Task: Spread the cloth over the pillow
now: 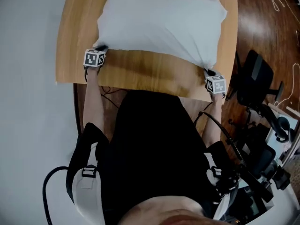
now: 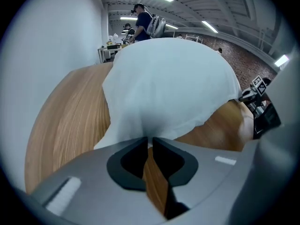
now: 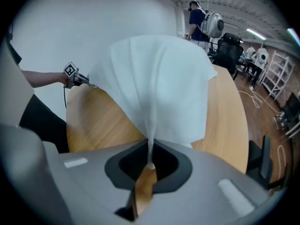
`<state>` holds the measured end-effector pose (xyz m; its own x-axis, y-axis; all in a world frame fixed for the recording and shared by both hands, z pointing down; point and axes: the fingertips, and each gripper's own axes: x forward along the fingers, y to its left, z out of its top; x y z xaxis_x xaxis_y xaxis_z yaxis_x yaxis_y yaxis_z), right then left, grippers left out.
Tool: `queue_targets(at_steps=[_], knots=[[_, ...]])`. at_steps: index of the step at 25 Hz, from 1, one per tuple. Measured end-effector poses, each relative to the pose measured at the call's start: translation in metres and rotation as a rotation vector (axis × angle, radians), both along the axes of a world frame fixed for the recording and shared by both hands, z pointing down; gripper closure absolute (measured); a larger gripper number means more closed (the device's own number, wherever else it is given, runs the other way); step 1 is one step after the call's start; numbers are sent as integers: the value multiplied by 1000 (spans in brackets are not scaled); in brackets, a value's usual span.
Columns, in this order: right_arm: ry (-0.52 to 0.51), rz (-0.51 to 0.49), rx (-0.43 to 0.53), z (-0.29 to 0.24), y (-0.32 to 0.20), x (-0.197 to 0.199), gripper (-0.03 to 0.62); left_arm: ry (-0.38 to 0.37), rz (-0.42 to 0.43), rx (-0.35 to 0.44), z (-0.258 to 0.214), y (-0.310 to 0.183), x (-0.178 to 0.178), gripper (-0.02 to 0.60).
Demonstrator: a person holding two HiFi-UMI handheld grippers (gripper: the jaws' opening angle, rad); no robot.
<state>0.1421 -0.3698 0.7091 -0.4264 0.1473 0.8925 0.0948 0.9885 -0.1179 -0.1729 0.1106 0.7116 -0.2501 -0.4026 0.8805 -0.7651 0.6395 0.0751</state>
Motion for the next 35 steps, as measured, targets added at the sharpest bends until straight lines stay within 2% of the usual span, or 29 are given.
queue_targets(at_steps=[5, 7, 9, 11, 13, 16, 18, 22, 25, 27, 29, 30, 31, 32, 34, 35], knots=[[-12, 16, 68, 17, -1, -14, 580, 74, 0, 20, 18, 18, 16, 546], [-9, -2, 92, 19, -1, -20, 580, 102, 17, 37, 9, 19, 23, 546], [-3, -22, 112, 17, 0, -22, 580, 61, 25, 73, -20, 15, 22, 558], [-15, -34, 129, 18, -4, -24, 580, -16, -32, 156, -53, 7, 5, 567], [-28, -28, 143, 19, -7, -29, 580, -46, -103, 240, -61, -3, -18, 568], [-27, -11, 177, 22, -14, -32, 579, 28, -160, 310, -30, -15, -28, 569], [-27, -9, 186, 25, -18, -33, 579, 38, -171, 317, -22, -18, -23, 569], [-72, 2, 168, 19, -26, -35, 574, -24, -182, 316, -39, -16, -15, 570], [-98, 47, 123, 6, -32, -18, 505, -59, -195, 302, -53, -6, -3, 569], [-116, 108, 65, -1, -38, 0, 465, -81, -215, 279, -63, 8, 7, 569], [-141, 213, 22, -13, -54, 17, 445, -116, -266, 306, -78, 21, 18, 569], [-167, 274, 17, -21, -67, 22, 444, -136, -309, 372, -90, 25, 23, 569], [-205, 331, 23, -31, -81, 26, 445, -158, -364, 495, -109, 27, 29, 569], [-254, 383, 36, -43, -96, 26, 444, -181, -423, 683, -134, 27, 33, 569], [-386, 470, 71, -75, -125, 18, 445, -257, -512, 1180, -207, 34, 39, 572], [-472, 503, 79, -98, -137, 8, 445, -318, -528, 1420, -248, 44, 41, 578]])
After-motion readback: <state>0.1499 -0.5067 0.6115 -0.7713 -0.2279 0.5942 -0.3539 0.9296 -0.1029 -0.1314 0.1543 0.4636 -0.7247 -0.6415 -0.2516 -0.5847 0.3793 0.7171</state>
